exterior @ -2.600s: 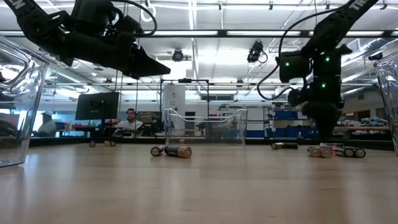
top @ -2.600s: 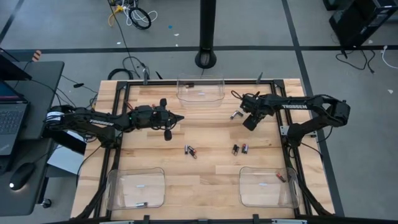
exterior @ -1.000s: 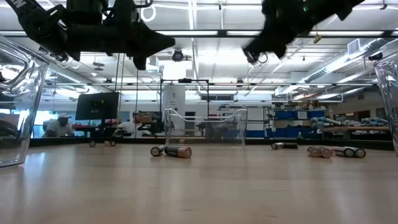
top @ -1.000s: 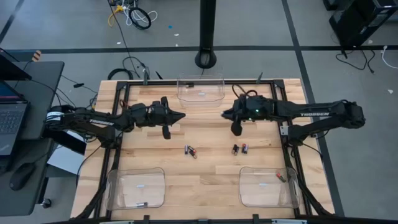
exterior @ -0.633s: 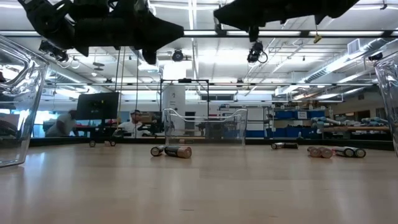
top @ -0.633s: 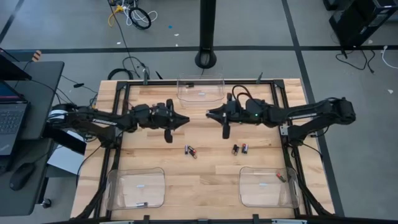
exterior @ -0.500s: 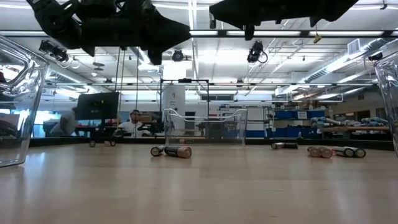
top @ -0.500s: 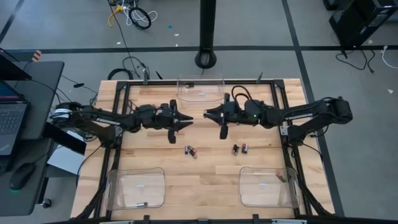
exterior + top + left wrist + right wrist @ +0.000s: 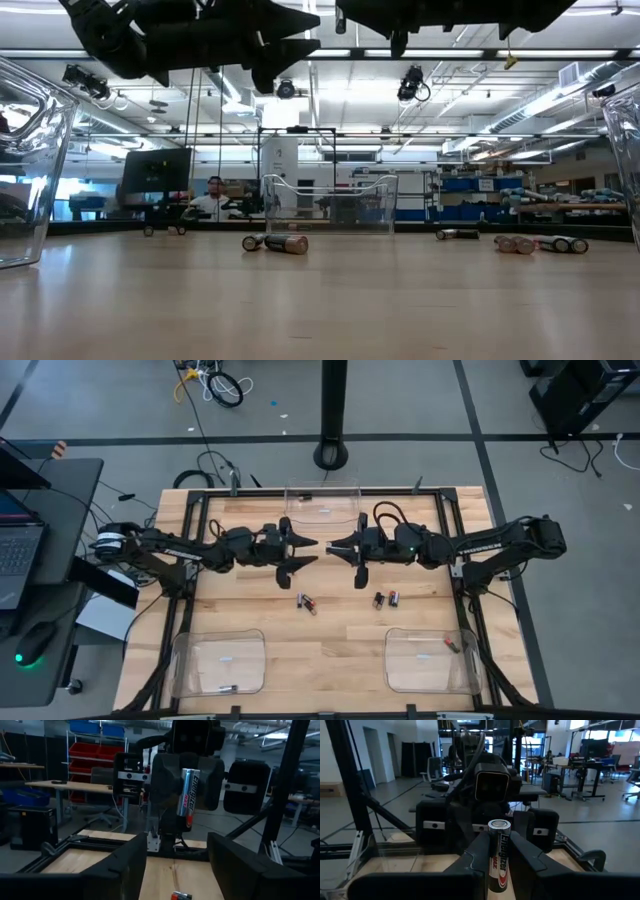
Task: Sort batteries
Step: Put the silver battery into the left bottom transparent bin
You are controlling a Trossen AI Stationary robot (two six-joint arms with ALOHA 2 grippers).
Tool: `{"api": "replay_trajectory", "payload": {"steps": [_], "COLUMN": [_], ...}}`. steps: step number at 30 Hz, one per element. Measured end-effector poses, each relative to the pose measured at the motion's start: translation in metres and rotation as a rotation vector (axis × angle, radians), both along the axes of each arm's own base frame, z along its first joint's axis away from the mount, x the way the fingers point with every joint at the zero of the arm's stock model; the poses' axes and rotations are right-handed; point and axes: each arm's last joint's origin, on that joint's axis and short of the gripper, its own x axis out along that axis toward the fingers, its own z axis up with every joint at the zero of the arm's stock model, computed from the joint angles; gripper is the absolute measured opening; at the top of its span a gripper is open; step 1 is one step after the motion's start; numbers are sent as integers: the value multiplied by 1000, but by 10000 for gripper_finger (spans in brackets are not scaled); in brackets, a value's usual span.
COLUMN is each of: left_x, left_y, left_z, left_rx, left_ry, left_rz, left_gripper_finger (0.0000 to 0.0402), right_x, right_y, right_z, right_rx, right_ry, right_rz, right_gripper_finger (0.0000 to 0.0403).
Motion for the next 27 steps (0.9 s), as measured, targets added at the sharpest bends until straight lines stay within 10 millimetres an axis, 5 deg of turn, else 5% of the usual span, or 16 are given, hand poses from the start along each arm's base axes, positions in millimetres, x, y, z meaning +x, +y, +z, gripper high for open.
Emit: {"api": "replay_trajectory", "payload": {"steps": [27], "left_x": [19], "left_y": [0], "left_z": [16], "left_rx": [-34], "left_ry": [84], "left_rz": [-80], "left_gripper_finger": [219], "right_x": [0], "right_y": [0], "right_z": [-1], "right_rx": [-15], "right_ry": [11], "right_rz": [0], "right_gripper_finger": [56]}}
